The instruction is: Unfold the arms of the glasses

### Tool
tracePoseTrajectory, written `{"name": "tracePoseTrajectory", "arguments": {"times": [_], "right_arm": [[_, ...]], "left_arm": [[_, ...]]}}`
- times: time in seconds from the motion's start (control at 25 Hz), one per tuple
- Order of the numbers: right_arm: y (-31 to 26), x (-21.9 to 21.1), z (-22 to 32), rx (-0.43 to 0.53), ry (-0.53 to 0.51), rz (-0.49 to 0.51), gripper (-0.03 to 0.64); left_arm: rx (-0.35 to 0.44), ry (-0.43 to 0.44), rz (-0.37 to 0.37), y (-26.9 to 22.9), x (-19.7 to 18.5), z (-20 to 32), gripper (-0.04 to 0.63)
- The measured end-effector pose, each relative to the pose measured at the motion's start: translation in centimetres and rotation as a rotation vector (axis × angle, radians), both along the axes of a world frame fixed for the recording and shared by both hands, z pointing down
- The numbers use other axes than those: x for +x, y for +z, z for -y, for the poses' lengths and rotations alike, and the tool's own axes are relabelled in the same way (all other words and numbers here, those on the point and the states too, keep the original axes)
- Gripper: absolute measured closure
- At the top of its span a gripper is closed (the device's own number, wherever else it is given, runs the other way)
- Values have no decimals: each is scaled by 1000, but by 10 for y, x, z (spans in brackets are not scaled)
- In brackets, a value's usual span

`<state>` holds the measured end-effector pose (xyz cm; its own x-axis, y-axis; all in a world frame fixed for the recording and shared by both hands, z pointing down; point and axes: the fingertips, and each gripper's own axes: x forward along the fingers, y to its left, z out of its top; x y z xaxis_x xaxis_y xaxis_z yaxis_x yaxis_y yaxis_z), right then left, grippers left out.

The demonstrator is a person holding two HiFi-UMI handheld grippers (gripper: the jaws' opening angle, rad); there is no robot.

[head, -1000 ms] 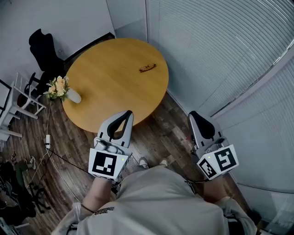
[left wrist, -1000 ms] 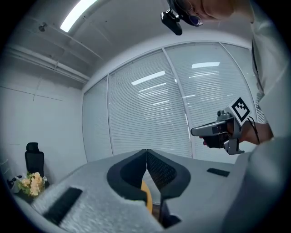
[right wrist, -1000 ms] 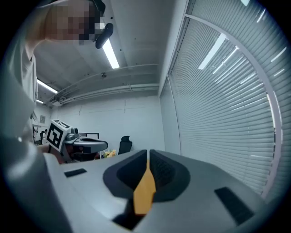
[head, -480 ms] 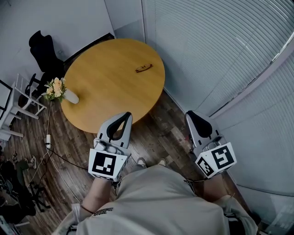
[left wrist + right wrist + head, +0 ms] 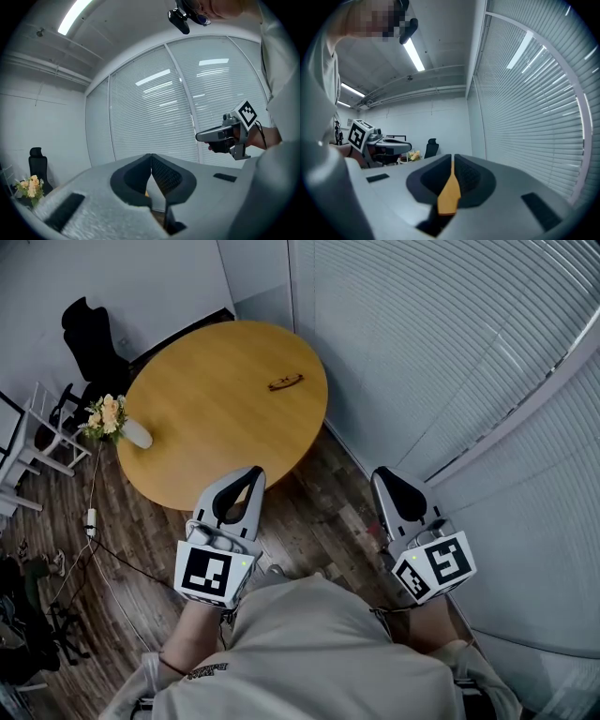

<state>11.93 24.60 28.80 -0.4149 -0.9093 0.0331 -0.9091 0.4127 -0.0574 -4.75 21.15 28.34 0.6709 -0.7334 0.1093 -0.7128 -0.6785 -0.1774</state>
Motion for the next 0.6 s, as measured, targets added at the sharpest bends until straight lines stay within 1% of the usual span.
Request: {"name": "tracePoseTrajectory", "arguments": {"times": [0.12,0.24,0.32,0.44,0.6], "right_arm": [[-1,4,1,5,-8,-5,577],[4,8,0,3,-15,5,577],[10,11,1,-7,-19,14,577],[15,8,5,-19,-28,17,577],[17,8,9,-20,-27,18,577]], "left_arm": [[1,-2,-6,-1,8,-3,572],[1,-5,21,6,11,-5,572],[-7,-16,21,7,13,-4,572],[-4,-25,27,6,10,-1,572],[4,-36,52,10,5,6,572]]}}
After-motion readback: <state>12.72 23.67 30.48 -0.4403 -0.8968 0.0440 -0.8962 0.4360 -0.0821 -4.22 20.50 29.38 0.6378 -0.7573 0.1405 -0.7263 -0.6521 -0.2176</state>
